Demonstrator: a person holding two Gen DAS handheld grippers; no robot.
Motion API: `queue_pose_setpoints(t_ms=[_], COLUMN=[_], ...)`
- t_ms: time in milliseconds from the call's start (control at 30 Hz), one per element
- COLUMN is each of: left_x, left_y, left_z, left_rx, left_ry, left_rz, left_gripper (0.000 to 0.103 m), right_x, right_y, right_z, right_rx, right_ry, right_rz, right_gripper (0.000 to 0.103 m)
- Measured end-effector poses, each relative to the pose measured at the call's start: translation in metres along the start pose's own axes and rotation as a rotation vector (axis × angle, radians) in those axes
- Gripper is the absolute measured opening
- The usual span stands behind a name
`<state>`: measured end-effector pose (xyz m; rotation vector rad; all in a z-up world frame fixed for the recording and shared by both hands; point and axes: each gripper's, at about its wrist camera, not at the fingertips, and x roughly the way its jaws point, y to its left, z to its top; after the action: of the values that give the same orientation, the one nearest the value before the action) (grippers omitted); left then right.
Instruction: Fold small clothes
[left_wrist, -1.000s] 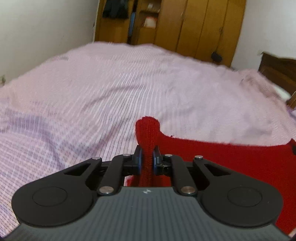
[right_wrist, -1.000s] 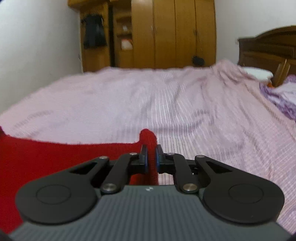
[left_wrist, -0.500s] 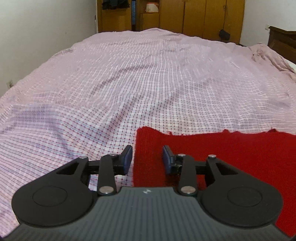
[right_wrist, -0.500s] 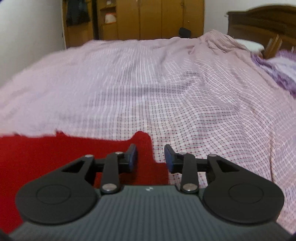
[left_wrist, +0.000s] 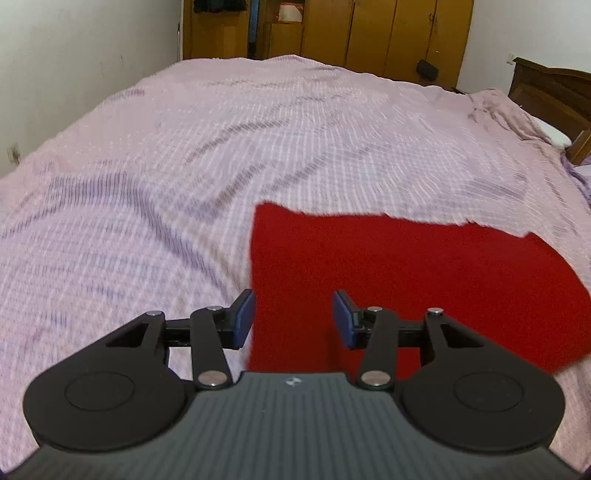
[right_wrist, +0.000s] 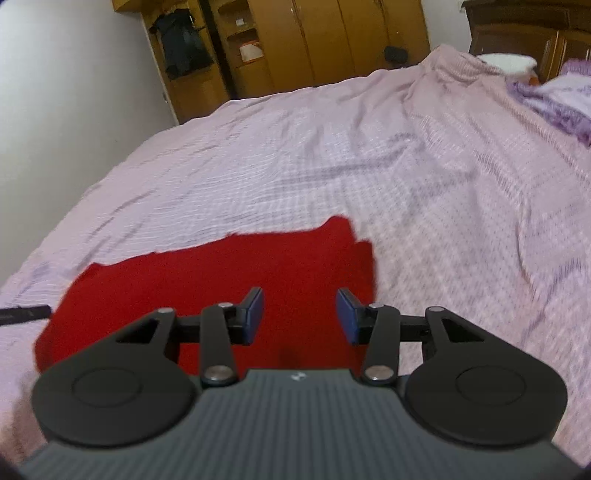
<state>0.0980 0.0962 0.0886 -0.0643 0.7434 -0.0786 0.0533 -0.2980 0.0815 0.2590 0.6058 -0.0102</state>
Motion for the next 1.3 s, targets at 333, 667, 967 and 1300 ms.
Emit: queue_pose_setpoints(t_ms=[333,667,967,1300], left_x=[0.019,0.017,-0.017,-0.041], left_y=[-0.007,-0.009,-0.010,-0.006], left_z=[-0.037,-0.038,-0.041,-0.056], left_rx=[0.014,0.013,0.010,-0.024], left_ry=[0.078,0.079,0.072,0.085], left_rz=[0.035,0.051,0.031,0.006], left_gripper=[0.052,0.053,0.055,0.065], right_x=[0.029,0.023,-0.035,-0.024], right_y=[-0.008,-0.005,-0.006,-0.003], right_z=[-0.031,-0.030,-0.028,-0.067], right_rx=[0.094,0.177,0.474,0.706], right_ry=[0.079,0.085,0.051,0.014], right_rz=[-0.035,-0.061,0.021,-0.008], right_gripper=[0.045,0.047,0.081,0.082])
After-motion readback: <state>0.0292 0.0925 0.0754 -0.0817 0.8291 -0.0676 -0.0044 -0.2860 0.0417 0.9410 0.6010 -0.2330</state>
